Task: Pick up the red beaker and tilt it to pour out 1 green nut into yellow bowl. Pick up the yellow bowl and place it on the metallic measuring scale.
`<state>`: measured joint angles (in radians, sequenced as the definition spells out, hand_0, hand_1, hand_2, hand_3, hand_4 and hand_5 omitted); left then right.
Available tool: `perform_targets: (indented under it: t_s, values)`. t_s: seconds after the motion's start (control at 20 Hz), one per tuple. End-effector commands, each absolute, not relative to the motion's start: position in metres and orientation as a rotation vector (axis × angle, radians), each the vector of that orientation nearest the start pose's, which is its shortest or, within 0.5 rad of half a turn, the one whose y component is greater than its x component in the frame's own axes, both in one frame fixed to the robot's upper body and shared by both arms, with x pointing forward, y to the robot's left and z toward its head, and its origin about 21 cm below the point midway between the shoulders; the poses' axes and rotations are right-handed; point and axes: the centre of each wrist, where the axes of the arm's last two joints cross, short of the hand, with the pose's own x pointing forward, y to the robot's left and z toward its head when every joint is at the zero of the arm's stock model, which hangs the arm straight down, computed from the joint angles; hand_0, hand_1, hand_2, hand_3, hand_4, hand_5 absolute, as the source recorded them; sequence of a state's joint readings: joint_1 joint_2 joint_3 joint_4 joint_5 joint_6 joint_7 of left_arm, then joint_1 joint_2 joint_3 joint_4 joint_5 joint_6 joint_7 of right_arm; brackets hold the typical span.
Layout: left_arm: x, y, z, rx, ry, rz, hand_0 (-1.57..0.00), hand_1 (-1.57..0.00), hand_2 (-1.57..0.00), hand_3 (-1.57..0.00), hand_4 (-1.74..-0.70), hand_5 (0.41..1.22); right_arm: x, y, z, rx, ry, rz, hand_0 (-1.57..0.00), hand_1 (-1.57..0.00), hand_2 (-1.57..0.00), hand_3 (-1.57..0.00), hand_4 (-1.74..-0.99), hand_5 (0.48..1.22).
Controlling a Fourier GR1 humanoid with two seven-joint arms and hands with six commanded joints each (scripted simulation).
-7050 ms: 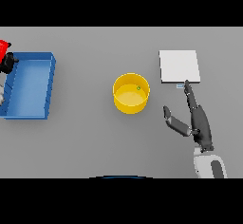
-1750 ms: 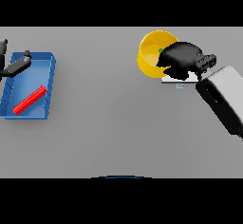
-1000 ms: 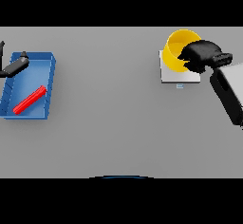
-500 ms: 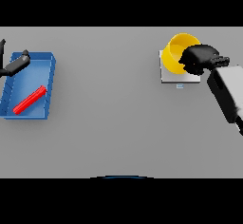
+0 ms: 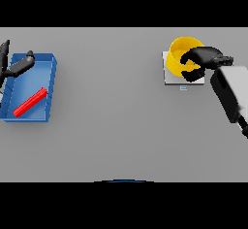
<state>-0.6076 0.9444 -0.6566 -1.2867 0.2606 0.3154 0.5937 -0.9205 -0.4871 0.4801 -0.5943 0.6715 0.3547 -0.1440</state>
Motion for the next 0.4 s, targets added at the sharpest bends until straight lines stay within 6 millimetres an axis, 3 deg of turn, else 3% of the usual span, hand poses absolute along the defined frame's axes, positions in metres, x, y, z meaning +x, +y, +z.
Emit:
perform_targets:
  t_s: [0.0,0.35]
  values:
    - [0.3427,0.3159,0.1270,0.759,-1.055,-0.522,0.00,0.00,0.00,0.00,-0.81,0.739,0.4378,-0.2654,0.0849,-0.598,-1.004,1.586,-0.25,-0.23,-0.39,-0.54,-1.385,0.780]
    - [0.3459,0.3183,0.1243,0.755,-1.050,-0.516,0.00,0.00,0.00,0.00,-0.82,0.734,0.4408,-0.2706,0.0857,-0.591,-0.977,1.634,-0.05,-0.05,-0.12,-0.35,-1.308,0.733]
